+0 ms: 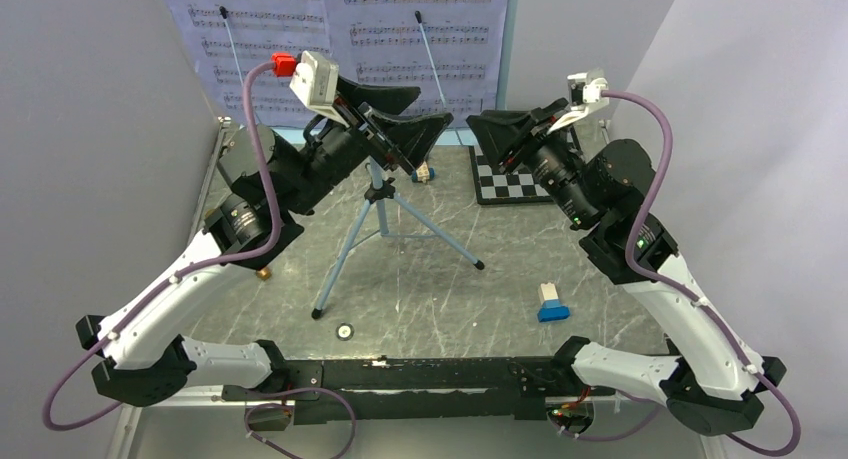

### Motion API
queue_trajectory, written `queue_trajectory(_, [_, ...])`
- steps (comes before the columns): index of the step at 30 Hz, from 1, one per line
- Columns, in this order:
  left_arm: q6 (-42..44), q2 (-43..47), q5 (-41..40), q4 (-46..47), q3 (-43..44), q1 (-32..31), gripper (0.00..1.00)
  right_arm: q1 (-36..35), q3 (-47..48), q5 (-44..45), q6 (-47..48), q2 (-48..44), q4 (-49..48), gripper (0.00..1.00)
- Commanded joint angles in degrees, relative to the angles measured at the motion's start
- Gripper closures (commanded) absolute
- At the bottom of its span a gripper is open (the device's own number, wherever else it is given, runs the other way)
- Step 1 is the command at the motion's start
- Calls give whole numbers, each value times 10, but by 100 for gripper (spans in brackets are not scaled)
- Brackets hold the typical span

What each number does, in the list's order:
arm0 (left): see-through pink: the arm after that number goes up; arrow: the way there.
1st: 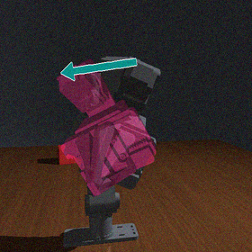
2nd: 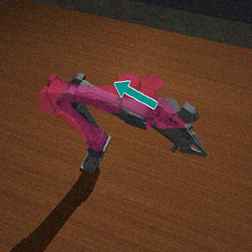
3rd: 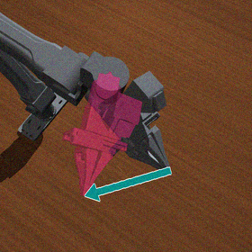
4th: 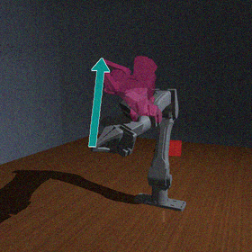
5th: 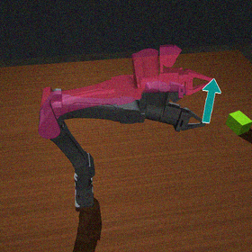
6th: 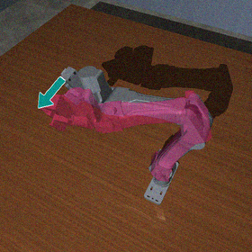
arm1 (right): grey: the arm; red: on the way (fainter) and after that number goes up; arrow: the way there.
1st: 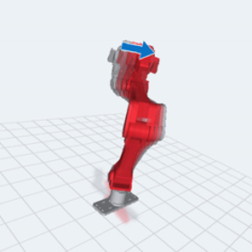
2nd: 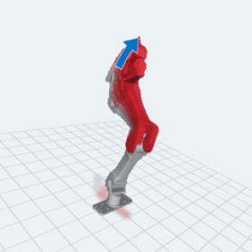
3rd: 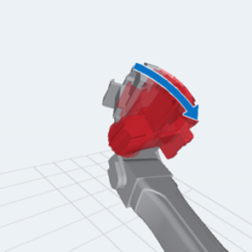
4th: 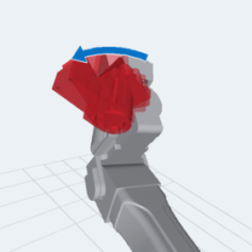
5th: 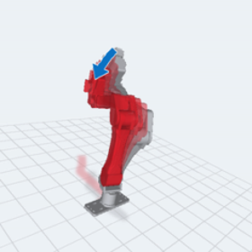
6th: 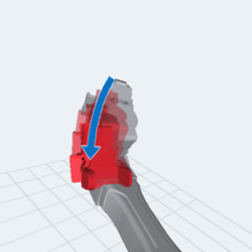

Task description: Pack up the instrument practice props

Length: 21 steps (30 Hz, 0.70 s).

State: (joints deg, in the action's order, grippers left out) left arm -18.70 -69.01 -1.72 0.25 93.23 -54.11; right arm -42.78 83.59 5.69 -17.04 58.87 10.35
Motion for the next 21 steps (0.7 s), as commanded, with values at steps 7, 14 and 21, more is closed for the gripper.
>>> queue_trajectory(7, [16,-14,-10,34,28,0,33,0,13,18,8,-20,-21,63])
queue_trajectory(14, [6,-27,-11,39,41,4,38,0,7,38,18,-43,-1,56])
queue_trajectory(21, [-3,-38,-5,36,53,4,39,0,25,21,5,-31,8,37])
